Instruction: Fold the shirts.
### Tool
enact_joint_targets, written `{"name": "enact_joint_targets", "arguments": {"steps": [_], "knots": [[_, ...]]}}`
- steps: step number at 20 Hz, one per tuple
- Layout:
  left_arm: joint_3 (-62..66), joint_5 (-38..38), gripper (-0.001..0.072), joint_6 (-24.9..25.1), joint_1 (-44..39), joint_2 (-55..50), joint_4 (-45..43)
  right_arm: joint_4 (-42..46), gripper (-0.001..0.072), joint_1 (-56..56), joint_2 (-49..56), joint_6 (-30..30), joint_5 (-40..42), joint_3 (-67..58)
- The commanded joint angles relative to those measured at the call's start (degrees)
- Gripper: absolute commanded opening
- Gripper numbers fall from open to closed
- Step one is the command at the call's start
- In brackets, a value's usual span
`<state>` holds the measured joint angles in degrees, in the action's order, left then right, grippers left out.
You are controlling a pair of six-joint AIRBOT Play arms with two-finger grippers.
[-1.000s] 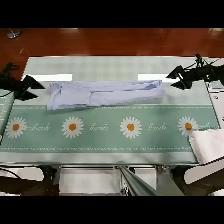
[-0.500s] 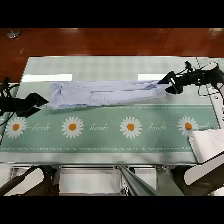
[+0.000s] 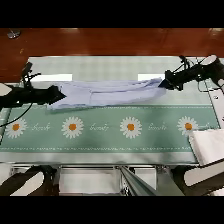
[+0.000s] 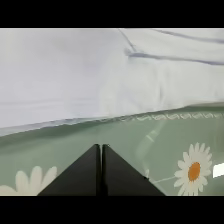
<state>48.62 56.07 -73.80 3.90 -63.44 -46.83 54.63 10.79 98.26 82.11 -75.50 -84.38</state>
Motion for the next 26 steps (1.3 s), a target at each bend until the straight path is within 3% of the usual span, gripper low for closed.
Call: {"name": "enact_joint_targets", "arguments": {"steps": [1, 5, 7, 12, 17, 21, 24, 26], "knots": [[4.9, -1.1, 0.0026, 2.7, -9.6, -2.3, 1.5, 9.0, 0.0020, -0.2, -13.7, -0.3, -1.6, 5.2], [11.9, -9.4, 0.0025, 2.6, -22.2, -8.3, 1.4, 9.3, 0.0020, -0.2, -36.5, -0.1, 0.5, 19.5], [15.0, -13.2, 0.0025, -0.1, -27.0, -13.2, 1.5, 9.5, 0.0020, -0.2, -47.6, 2.4, 0.0, 25.1], [24.0, -12.6, 0.0025, -3.8, -38.4, -26.8, 1.5, 9.3, 0.0020, -0.2, -63.3, 8.0, -3.1, 27.8], [33.0, -13.5, 0.0025, -9.9, -49.5, -38.3, 1.5, 6.2, 0.0020, -0.2, -65.3, 8.1, -3.7, 27.8], [40.7, -9.1, 0.0026, -9.3, -57.0, -45.4, 5.0, 5.8, 0.0020, -0.2, -64.8, 8.1, -1.9, 27.8], [44.6, -7.0, 0.0026, -9.2, -58.2, -46.5, 4.9, 5.4, 0.0020, -0.2, -63.4, 7.6, -1.9, 27.8], [47.1, -3.7, 0.0026, -9.2, -54.6, -46.5, 4.9, 3.8, 0.0020, -0.2, -62.2, 6.7, -2.0, 27.8]]}}
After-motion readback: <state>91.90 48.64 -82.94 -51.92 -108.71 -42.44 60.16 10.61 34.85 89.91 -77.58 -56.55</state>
